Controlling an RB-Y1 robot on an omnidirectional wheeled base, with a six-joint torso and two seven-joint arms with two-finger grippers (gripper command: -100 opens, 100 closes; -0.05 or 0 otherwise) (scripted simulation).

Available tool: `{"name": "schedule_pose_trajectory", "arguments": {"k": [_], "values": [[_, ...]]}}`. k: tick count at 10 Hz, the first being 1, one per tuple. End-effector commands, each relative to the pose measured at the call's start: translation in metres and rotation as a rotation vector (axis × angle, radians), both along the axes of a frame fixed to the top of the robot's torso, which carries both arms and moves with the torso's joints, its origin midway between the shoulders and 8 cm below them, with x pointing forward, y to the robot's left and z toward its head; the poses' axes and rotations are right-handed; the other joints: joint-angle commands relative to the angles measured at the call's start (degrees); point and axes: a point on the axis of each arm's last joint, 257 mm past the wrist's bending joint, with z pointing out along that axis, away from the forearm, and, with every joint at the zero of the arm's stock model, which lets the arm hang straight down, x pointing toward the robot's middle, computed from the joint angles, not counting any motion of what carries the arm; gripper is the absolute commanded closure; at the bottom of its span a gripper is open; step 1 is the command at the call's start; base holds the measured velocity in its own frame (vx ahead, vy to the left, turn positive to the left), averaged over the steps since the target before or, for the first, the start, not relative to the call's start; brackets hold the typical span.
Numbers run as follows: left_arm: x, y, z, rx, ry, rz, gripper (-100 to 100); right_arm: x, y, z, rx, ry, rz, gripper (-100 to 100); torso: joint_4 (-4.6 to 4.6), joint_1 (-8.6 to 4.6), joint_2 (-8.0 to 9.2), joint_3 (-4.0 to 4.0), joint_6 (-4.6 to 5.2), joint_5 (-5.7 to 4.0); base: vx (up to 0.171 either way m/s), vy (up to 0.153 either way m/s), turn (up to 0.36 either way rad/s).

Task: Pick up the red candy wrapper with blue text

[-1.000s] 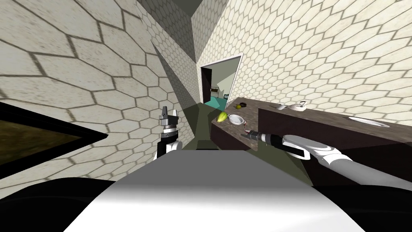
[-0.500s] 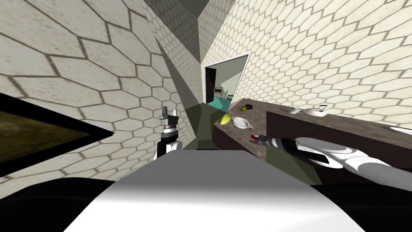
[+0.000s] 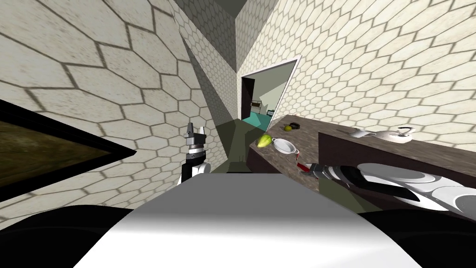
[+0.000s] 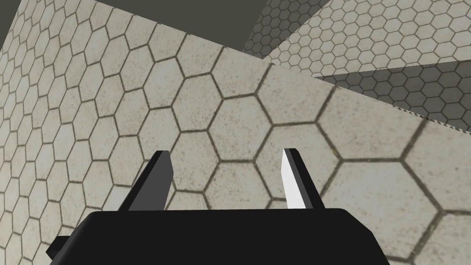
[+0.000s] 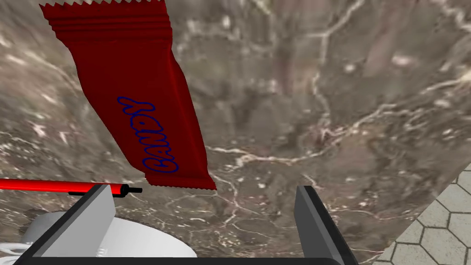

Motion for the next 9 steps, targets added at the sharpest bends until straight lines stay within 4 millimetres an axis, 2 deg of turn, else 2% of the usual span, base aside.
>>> {"name": "schedule_pose_trajectory", "arguments": {"k": [1,3,5,6,7,9], "values": [[0.000,0.000,0.000,0.000,0.000,0.000,0,-0.020,-0.020,-0.001,-0.048,0.056,0.003,-100,0.00,0.00,0.00,0.00,0.00,0.00,0.069,0.000,0.119],[0.000,0.000,0.000,0.000,0.000,0.000,0,-0.046,-0.038,-0.002,-0.092,0.121,0.009,-100,0.00,-0.03,0.02,0.01,0.01,-0.02,0.059,-0.002,0.088],[0.000,0.000,0.000,0.000,0.000,0.000,0,-0.044,-0.037,-0.004,-0.087,0.116,0.008,-100,0.02,-0.01,0.11,0.06,0.03,-0.01,0.025,-0.004,0.017],[0.000,0.000,0.000,0.000,0.000,0.000,0,-0.044,-0.037,-0.003,-0.088,0.116,0.009,0,0.05,-0.01,0.20,0.11,0.03,-0.02,0.000,0.000,0.000],[0.000,0.000,0.000,0.000,0.000,0.000,0,-0.052,-0.037,-0.013,-0.087,0.117,-0.003,-100,0.06,0.00,0.25,0.15,0.04,-0.01,0.020,-0.005,0.088],[0.000,0.000,0.000,0.000,0.000,0.000,0,-0.065,-0.037,-0.028,-0.085,0.118,-0.019,-100,0.05,-0.05,0.19,0.11,0.03,-0.03,0.034,-0.013,0.085]]}}
